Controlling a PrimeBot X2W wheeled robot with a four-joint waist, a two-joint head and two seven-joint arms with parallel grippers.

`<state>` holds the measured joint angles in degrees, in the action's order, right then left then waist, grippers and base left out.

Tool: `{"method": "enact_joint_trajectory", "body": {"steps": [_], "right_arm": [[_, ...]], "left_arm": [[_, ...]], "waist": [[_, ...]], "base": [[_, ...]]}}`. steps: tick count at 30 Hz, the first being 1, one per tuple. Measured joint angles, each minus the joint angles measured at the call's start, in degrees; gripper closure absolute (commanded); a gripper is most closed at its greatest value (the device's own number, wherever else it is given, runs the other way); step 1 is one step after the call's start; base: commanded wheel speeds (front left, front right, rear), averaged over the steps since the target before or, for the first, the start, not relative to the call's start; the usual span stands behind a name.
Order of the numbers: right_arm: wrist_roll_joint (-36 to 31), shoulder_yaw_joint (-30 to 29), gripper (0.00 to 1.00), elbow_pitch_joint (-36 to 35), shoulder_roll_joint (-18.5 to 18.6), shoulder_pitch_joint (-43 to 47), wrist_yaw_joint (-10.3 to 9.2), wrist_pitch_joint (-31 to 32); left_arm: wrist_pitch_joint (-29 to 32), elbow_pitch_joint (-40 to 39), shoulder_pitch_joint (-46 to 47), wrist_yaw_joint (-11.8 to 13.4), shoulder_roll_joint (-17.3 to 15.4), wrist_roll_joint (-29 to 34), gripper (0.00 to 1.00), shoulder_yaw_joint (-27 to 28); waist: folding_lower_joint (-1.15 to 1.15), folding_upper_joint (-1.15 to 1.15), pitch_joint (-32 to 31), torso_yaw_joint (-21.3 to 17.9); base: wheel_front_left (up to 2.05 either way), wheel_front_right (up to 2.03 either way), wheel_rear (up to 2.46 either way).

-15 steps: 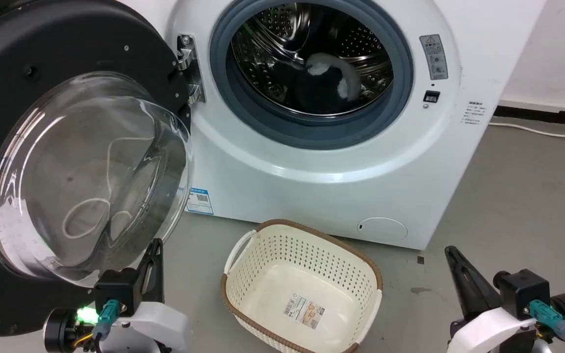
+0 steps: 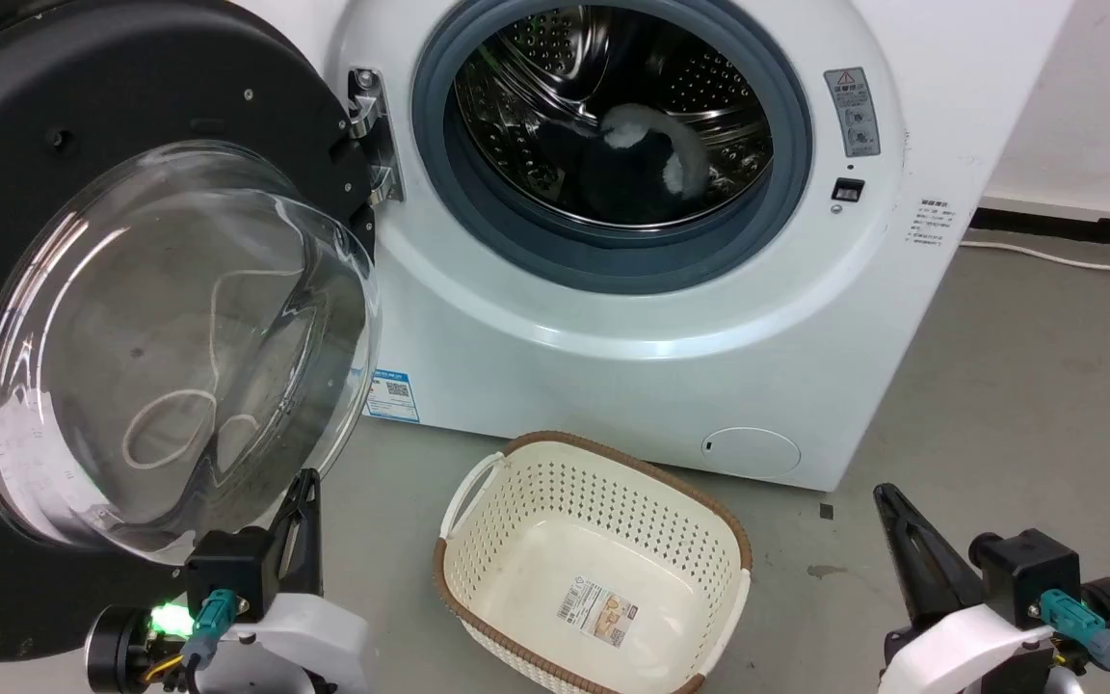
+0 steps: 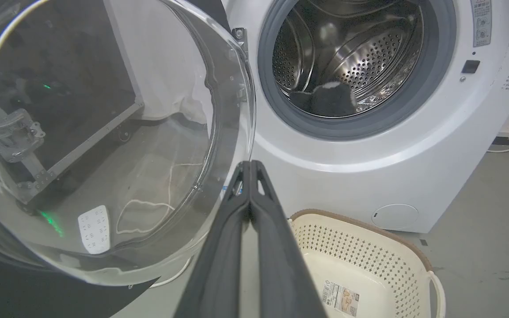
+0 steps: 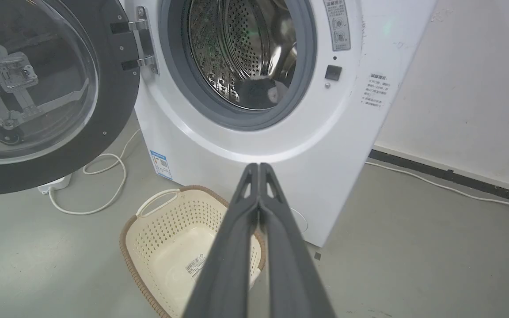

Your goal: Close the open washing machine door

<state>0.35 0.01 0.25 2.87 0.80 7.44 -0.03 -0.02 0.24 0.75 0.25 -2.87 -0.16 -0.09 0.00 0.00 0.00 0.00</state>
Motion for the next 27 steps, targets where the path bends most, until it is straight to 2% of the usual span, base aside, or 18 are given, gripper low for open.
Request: {"method": "enact_joint_trajectory", "body": {"steps": [17, 18, 27], "right_arm": [[0.0, 0.0, 1.0, 0.0, 0.0, 0.0, 0.0, 0.0], [0.0, 0.0, 0.0, 0.0, 0.0, 0.0, 0.0, 0.0], [0.4, 0.1, 0.0, 0.3, 0.0, 0.0, 0.0, -0.3]], "left_arm": [[0.0, 0.0, 0.0, 0.0, 0.0, 0.0, 1.0, 0.0], [0.0, 0.0, 0.0, 0.0, 0.0, 0.0, 0.0, 0.0], [-0.3, 0.3, 0.0, 0.1, 0.0, -0.6, 0.0, -0.5]], "waist": [[0.0, 0.0, 0.0, 0.0], [0.0, 0.0, 0.0, 0.0], [0.0, 0.0, 0.0, 0.0]], "base": [[0.0, 0.0, 0.0], [0.0, 0.0, 0.0], [0.0, 0.0, 0.0]]}}
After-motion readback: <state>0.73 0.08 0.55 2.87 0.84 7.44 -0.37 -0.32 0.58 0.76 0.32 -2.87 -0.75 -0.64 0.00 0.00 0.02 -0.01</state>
